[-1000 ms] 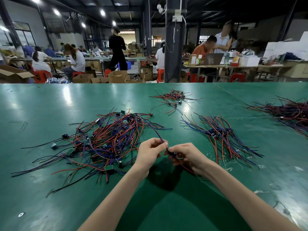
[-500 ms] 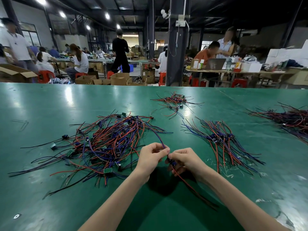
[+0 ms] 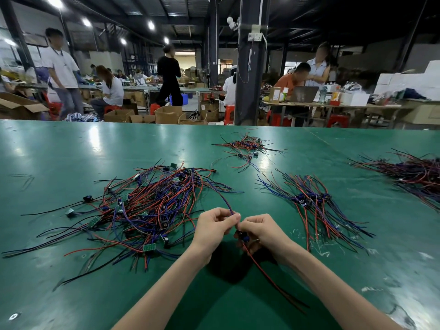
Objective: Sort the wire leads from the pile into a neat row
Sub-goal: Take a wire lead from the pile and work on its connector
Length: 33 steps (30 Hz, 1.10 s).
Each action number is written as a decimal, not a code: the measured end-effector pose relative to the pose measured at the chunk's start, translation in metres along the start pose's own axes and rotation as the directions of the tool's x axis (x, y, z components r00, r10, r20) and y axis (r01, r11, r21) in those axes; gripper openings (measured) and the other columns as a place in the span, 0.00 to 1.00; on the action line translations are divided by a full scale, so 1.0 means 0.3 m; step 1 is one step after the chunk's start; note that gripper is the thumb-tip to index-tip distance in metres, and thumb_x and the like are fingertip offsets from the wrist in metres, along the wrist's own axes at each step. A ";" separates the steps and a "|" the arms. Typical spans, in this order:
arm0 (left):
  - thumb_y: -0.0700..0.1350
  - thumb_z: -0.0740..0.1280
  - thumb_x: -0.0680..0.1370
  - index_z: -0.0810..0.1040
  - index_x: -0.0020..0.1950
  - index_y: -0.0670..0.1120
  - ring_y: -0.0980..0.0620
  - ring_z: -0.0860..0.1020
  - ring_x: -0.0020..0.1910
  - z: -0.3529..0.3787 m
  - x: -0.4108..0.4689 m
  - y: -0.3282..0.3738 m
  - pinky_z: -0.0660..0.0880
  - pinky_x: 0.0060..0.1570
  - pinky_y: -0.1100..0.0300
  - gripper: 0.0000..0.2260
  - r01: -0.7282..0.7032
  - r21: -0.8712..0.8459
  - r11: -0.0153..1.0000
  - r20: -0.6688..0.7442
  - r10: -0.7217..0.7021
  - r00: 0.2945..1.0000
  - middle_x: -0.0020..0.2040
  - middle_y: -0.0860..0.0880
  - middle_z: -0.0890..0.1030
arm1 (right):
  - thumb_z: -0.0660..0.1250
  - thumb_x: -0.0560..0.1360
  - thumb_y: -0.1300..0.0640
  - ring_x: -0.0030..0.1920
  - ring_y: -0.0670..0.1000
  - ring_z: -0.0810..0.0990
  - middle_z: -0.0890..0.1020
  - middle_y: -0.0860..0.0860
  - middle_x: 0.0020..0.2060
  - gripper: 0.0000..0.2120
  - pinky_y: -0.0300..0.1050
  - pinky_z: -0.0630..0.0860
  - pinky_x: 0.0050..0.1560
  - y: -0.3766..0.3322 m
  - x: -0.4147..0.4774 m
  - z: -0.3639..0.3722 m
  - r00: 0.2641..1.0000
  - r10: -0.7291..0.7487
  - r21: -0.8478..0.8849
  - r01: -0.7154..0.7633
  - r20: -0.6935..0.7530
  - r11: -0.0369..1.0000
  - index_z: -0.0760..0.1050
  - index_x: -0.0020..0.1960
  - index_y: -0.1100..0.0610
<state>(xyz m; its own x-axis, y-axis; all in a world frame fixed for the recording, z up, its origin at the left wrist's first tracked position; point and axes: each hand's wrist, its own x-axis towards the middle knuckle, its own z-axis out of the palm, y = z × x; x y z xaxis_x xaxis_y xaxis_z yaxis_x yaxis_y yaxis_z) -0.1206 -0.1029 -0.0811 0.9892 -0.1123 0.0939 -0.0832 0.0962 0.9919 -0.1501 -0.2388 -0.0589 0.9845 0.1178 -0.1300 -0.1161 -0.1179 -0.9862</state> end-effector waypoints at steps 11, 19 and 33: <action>0.42 0.75 0.71 0.81 0.38 0.45 0.55 0.79 0.35 -0.002 0.010 -0.008 0.77 0.42 0.58 0.04 -0.157 0.289 0.944 -0.077 0.186 0.979 0.35 0.48 0.83 | 0.65 0.66 0.60 0.15 0.47 0.66 0.73 0.53 0.18 0.11 0.33 0.59 0.18 0.020 0.018 0.002 0.997 -0.044 -0.088 0.038 -0.067 0.995 0.72 0.27 0.62; 0.44 0.73 0.73 0.81 0.39 0.44 0.55 0.77 0.34 -0.089 0.057 0.027 0.76 0.39 0.65 0.05 -0.176 0.419 0.891 -0.237 0.295 0.926 0.35 0.50 0.81 | 0.63 0.61 0.57 0.16 0.47 0.64 0.72 0.53 0.18 0.09 0.33 0.60 0.21 0.019 0.020 0.011 0.998 -0.052 -0.140 0.049 -0.020 0.989 0.74 0.24 0.59; 0.45 0.71 0.75 0.79 0.38 0.46 0.56 0.77 0.34 -0.146 0.068 0.060 0.71 0.37 0.69 0.07 -0.131 0.439 0.889 -0.391 0.321 0.863 0.34 0.53 0.80 | 0.63 0.61 0.55 0.16 0.48 0.65 0.74 0.54 0.19 0.08 0.33 0.61 0.19 0.035 0.025 0.001 0.998 -0.051 -0.204 0.056 0.029 0.977 0.75 0.26 0.58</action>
<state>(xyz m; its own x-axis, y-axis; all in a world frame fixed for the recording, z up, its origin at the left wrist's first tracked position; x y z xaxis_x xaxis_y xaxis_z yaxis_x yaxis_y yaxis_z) -0.0966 -0.0600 -0.0650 0.8739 0.3206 0.3654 -0.2568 -0.3337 0.9070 -0.1441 -0.2389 -0.0703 0.9850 0.1518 -0.0825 -0.0319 -0.3098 -0.9503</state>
